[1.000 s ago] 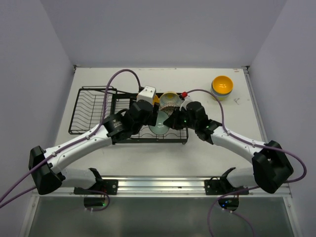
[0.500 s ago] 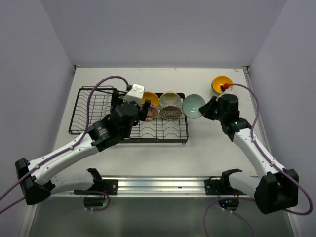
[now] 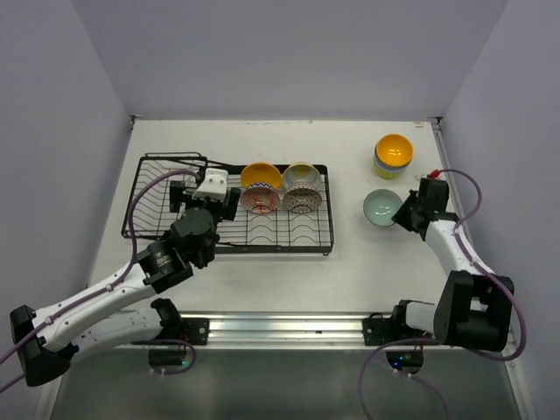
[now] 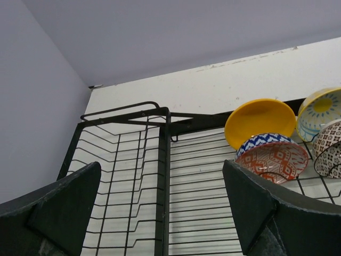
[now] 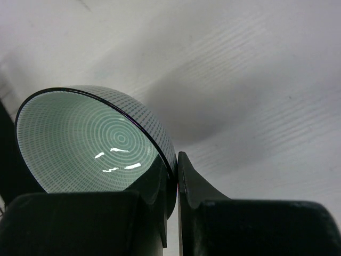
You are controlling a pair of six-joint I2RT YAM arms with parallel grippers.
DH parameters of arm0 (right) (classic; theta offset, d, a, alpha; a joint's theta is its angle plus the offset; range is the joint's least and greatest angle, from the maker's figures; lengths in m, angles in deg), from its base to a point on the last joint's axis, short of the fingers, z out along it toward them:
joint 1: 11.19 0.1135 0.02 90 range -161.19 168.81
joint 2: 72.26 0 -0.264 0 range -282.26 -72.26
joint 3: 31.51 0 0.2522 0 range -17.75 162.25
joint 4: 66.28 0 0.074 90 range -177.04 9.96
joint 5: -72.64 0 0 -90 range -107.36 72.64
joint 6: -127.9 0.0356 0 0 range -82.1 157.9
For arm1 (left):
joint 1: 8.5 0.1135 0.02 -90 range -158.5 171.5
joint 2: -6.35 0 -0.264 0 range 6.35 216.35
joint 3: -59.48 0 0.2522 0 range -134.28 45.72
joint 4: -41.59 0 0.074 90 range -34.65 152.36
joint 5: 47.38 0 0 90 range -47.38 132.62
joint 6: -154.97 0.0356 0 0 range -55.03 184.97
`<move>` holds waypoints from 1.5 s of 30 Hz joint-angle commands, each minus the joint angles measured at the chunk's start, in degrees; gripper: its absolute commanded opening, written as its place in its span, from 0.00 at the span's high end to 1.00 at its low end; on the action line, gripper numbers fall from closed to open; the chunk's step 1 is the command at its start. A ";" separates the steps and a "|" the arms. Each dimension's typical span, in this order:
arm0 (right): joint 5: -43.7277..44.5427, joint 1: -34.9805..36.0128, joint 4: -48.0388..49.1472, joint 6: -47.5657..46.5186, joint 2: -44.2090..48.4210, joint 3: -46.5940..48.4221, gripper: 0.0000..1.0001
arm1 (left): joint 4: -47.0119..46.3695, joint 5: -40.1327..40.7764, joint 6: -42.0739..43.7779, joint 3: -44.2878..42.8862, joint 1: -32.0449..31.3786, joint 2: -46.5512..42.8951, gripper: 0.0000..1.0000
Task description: Unload the bowls from the dish rack
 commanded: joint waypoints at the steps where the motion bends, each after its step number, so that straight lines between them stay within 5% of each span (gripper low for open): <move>1: -3.76 -2.55 3.91 0.51 -2.42 0.12 1.00 | -7.46 3.06 2.30 1.07 0.25 -2.19 0.00; 10: -6.85 -3.78 6.29 0.43 -10.33 1.96 0.99 | -7.02 2.88 1.86 0.81 0.25 -2.63 0.00; 16: -7.90 -3.87 6.99 0.16 -11.74 2.23 0.85 | -7.29 2.36 1.86 1.25 0.25 -3.51 0.00; 21: -8.78 -3.78 7.08 -0.10 -11.48 2.23 0.47 | -7.20 1.83 1.86 1.25 0.25 -2.98 0.00; 33: -10.28 -3.78 5.67 0.34 -3.06 2.58 0.18 | -8.95 -0.37 2.12 2.83 0.25 -2.98 0.00; 45: -12.73 -3.87 17.09 2.80 9.26 -6.12 0.14 | -14.94 -16.70 8.62 4.15 1.13 6.41 0.00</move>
